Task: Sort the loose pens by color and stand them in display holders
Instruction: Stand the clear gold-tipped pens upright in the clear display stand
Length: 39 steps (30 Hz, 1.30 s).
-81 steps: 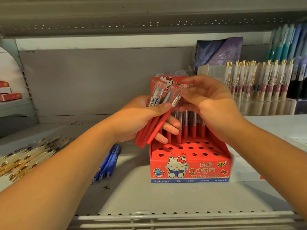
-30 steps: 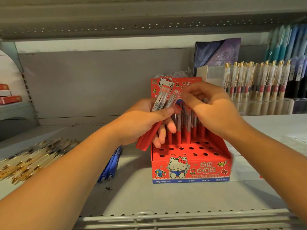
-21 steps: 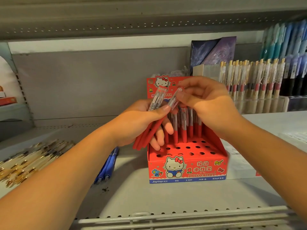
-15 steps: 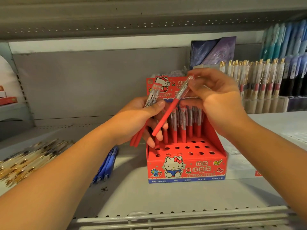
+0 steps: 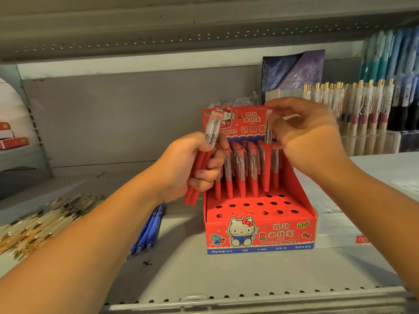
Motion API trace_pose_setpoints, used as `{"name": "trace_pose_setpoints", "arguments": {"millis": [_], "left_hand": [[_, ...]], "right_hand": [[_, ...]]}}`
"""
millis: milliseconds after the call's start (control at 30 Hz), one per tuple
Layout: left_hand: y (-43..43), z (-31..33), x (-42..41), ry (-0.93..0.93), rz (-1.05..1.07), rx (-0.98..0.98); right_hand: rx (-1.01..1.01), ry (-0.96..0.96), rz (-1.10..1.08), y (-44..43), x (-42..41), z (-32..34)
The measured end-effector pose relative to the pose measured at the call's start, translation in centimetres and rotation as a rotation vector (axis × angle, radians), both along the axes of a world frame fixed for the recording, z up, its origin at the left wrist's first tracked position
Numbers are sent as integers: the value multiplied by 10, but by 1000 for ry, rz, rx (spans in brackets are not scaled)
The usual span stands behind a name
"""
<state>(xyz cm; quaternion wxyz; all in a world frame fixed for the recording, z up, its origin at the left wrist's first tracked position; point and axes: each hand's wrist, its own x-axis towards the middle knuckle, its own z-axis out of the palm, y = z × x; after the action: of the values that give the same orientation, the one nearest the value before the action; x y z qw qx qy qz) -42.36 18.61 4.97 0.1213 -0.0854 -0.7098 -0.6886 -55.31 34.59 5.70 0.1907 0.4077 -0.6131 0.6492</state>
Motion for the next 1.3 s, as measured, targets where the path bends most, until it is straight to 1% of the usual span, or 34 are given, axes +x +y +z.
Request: {"name": "trace_pose_setpoints", "arguments": {"millis": [200,300,400,467,567,767,900,967,1033,1100,1167,1233,1300], "left_hand": [[5,1,-3,41,102,-16],[6,-2,-2,88,96,-37],[7,-5,-3,113,41,-111],[7,-6,-2,104,28,-146],[7,-5,-1,93,17,-153],[7,-4,1,111,-8,-132],[8,-4,1,112,-14,-129],[8,-4,1,112,-22,-135],[8,-5,1,116,-37,-141],[10,-6,1,116,-54,-143],[11,-7,0,115,-69,-138],[11,-7,0,110,-80,-143],[11,-7,0,109,-80,-158]], "right_hand": [[58,-13,-19,-4,1,-4],[152,8,-56,-4,-2,-8],[277,26,-135,-3,-8,-11],[356,54,-225,-3,-13,-12],[429,127,-343,1,-14,-12],[387,91,-278,2,-13,-13],[543,111,-268,2,-10,-16],[523,129,-288,3,-9,-17],[399,161,-279,5,-5,-16],[215,171,-161,4,3,-13],[96,140,30,1,15,-9],[55,107,171,-3,25,-6],[39,95,226,-6,31,-5]]}}
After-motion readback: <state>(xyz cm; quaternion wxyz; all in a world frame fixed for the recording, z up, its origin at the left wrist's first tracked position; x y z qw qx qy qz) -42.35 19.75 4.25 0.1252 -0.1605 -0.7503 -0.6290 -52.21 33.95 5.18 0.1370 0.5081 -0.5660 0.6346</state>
